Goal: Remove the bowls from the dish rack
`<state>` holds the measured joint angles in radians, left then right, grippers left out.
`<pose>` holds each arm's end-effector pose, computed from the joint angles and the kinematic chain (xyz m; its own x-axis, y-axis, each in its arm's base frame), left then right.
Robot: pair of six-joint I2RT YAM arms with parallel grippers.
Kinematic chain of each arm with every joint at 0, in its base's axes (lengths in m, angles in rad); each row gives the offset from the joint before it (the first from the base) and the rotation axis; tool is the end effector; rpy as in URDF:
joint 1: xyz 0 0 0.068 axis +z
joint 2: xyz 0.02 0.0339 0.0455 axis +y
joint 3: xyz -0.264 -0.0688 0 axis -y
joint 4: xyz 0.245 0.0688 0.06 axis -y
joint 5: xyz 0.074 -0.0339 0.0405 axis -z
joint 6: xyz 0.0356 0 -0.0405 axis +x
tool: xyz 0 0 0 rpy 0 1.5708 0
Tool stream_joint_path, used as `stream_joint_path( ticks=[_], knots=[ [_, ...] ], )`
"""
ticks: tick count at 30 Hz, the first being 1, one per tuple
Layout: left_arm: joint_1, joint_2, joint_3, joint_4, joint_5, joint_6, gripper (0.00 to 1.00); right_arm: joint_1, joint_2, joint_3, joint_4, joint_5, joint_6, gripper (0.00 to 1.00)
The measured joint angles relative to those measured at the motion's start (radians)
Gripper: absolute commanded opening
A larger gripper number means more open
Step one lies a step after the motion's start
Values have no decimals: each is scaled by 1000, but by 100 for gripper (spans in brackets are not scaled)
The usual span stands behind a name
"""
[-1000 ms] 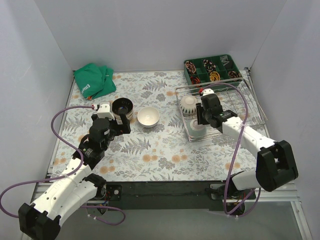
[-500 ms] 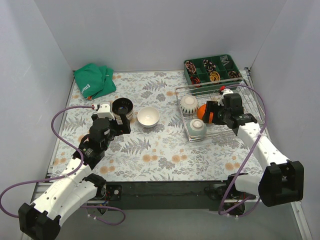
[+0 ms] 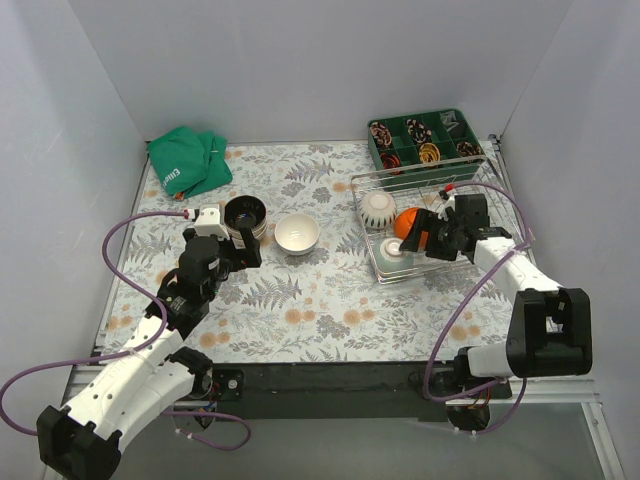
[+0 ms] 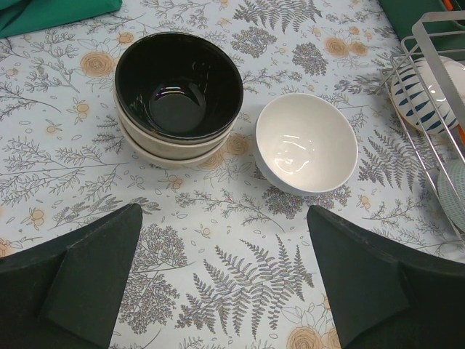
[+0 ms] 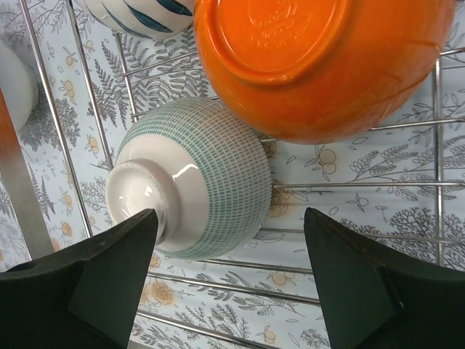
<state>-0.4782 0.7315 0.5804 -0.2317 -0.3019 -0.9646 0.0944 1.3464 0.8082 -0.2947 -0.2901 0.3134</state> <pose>0.1602 -0.0711 0.2719 -0.3488 -0.7030 -0.6198 -0.1617 0.6965 -0.6991 0.2729 0.0361 0.2168 -0.7876 0.2222 -0.5747 -0.0411 0.9117 0.4087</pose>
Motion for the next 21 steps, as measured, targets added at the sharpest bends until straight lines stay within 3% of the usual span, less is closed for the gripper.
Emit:
stream_joint_path(
  ticks=[21],
  knots=[
    [0, 0, 0, 0, 0, 0, 98, -88, 171, -26, 178, -290, 6, 90]
  ],
)
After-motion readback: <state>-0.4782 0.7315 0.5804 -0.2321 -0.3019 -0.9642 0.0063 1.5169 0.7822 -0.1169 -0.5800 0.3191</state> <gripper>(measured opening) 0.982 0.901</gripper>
